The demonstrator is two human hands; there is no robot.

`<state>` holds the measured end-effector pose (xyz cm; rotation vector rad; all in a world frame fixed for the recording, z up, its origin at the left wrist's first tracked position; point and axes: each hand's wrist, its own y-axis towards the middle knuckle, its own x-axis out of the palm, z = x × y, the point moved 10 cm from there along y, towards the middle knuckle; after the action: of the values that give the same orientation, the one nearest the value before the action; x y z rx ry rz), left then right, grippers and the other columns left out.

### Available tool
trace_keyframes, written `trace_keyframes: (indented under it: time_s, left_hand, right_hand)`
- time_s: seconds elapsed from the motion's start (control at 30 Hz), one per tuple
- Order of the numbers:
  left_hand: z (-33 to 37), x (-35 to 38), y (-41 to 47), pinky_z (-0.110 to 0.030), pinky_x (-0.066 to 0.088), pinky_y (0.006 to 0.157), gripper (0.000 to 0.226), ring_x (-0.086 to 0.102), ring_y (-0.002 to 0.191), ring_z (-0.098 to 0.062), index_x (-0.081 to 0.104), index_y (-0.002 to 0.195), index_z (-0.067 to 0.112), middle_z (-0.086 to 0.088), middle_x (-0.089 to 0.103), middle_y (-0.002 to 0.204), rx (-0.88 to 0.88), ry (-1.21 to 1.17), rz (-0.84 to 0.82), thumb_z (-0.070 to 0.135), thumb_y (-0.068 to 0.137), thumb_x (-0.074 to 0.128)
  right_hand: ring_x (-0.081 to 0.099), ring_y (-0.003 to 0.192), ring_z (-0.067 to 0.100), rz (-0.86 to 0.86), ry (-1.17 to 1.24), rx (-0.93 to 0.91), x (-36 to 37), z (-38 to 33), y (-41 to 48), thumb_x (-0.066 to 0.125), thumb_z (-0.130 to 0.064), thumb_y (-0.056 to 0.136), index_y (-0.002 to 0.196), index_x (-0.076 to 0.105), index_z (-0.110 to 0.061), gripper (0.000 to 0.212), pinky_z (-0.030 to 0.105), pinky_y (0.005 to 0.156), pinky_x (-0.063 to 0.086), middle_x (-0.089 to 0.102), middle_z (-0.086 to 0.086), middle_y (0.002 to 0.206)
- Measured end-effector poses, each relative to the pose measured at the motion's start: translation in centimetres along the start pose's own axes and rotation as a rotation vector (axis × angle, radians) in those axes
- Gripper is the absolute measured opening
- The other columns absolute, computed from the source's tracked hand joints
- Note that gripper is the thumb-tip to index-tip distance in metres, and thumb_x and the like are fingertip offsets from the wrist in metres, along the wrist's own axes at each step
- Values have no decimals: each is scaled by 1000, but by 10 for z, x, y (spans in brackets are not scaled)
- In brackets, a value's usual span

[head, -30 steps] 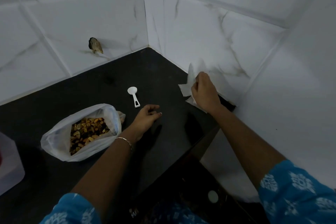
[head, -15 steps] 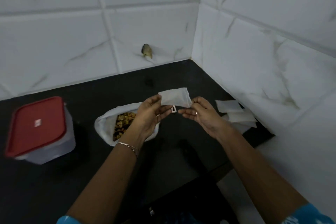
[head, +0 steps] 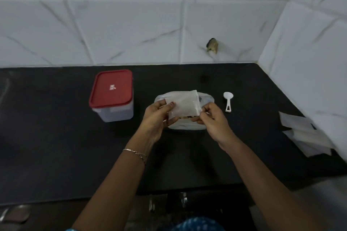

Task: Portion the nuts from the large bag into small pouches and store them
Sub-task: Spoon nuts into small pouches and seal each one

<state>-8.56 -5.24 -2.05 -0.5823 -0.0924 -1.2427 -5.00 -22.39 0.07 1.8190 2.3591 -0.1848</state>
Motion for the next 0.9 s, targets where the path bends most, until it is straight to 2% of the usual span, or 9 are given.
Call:
trace_keyframes:
  time_s: [0.17, 0.23, 0.3, 0.43, 0.5, 0.6, 0.67, 0.8, 0.9]
  left_hand:
    - [-16, -37, 2, -30, 60, 70, 34, 72, 95, -22, 62, 117, 9, -9, 71, 110, 59, 26, 23, 14, 85, 69]
    - [-24, -49, 3, -26, 59, 65, 33, 73, 87, -17, 63, 115, 10, -6, 74, 101, 88, 51, 38, 14, 84, 71]
    - [-29, -58, 3, -26, 58, 64, 32, 72, 83, -15, 63, 114, 11, -5, 75, 96, 132, 103, 45, 14, 84, 72]
    - [-39, -74, 1, -27, 58, 71, 37, 72, 90, -14, 60, 117, 12, -7, 73, 106, 222, 153, 78, 13, 83, 73]
    - [-37, -86, -4, -24, 54, 76, 49, 66, 98, -14, 52, 118, 13, -5, 64, 116, 331, 238, 205, 16, 77, 79]
    - [-21, -101, -31, -23, 45, 83, 65, 49, 102, -12, 37, 112, 22, 1, 43, 119, 586, 525, 522, 27, 69, 86]
    - [-24, -90, -42, -24, 48, 82, 57, 51, 99, -13, 43, 110, 20, 1, 49, 113, 684, 542, 467, 26, 71, 84]
    - [-47, -55, -51, -30, 56, 78, 19, 63, 91, -16, 63, 106, 17, 2, 63, 102, 676, 533, 148, 18, 88, 69]
    - [-54, -44, -55, -31, 57, 80, 19, 67, 89, -15, 63, 112, 11, -3, 67, 105, 687, 453, 55, 17, 94, 61]
  right_hand:
    - [70, 91, 20, 53, 160, -38, 18, 22, -6, 51, -5, 96, 88, 57, -10, 11, 26, 76, 54, 66, 5, 92]
    - [68, 93, 22, 37, 280, -34, 28, 33, -10, 56, -8, 95, 96, 59, -9, 3, 25, 72, 57, 65, 6, 98]
    - [69, 92, 20, 26, 290, -44, 38, 41, -11, 61, -15, 94, 106, 61, -10, 13, 26, 69, 57, 69, 3, 100]
    - [71, 79, 19, 46, 261, -51, 54, 59, -16, 60, -19, 95, 108, 64, -14, 15, 23, 63, 55, 72, 7, 95]
    - [69, 77, 17, 43, 280, -47, 60, 67, -20, 59, -18, 96, 106, 65, -13, 12, 23, 61, 55, 72, 7, 92]
    - [69, 79, 15, 40, 261, -61, 65, 71, -25, 61, -18, 95, 106, 66, -11, 14, 23, 62, 55, 72, 7, 94]
    - [68, 79, 11, 61, 246, -96, 65, 68, -29, 62, -16, 93, 105, 65, -9, 14, 21, 62, 54, 72, 5, 94]
    - [67, 79, 10, 24, 218, -174, 66, 61, -36, 67, -13, 90, 98, 69, -8, 10, 21, 66, 54, 72, 6, 90]
    - [69, 89, 12, -66, 258, -184, 69, 59, -43, 66, -17, 91, 98, 73, -14, 10, 21, 70, 52, 75, 3, 93]
